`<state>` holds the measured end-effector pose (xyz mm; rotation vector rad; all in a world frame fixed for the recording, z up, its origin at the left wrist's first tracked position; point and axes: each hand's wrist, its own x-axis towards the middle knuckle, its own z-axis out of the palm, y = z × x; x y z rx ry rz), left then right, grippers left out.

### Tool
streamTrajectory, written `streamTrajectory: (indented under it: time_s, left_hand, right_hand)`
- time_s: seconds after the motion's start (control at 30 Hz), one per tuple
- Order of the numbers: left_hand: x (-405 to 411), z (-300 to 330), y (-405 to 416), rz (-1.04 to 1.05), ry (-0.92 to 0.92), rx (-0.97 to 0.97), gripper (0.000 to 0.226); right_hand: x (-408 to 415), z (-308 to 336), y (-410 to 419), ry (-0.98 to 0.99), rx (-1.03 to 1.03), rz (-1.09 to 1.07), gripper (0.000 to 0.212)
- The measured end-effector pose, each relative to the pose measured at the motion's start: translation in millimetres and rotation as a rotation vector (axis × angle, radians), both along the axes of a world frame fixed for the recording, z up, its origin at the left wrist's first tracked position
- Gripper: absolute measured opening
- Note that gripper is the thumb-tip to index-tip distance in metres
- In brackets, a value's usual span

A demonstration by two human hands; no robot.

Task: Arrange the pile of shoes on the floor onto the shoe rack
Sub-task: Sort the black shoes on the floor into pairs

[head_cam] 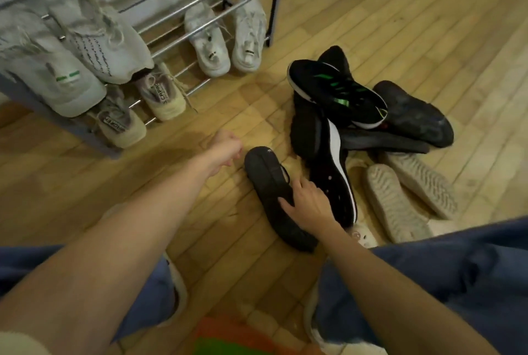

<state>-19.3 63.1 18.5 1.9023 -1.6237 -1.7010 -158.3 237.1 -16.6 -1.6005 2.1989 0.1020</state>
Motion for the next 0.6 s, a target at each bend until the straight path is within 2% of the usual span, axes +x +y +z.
streamTrajectory:
  time_s: [0.07, 0.17, 0.27, 0.37, 0.5, 0.6]
  left_hand:
    - [-13, -5, 6, -0.054, -0.034, 0.0, 0.025]
    - [-28, -16, 18, -0.148, -0.065, 0.007, 0.052]
    - [-39, -23, 27, -0.236, -0.168, -0.079, 0.065]
    - [-46, -26, 33, -0.283, -0.204, -0.136, 0.075]
    - [-49, -34, 34, -0.333, -0.235, -0.182, 0.081]
    - [-46, -41, 32, -0.371, -0.263, -0.215, 0.083]
  right_hand:
    - [-3, -2, 5, 0.141, -0.142, 0.035, 0.037]
    - [-11, -2, 5, 0.29, -0.305, -0.147, 0.037]
    - [-23, 1, 1, 0.258, -0.294, -0.414, 0.049]
    - [-32, 1, -3, 0.227, -0.268, -0.553, 0.055]
    - [-44, 0, -14, 0.24, -0.443, -0.456, 0.041]
    - [-52, 1, -38, 0.172, -0.391, -0.333, 0.048]
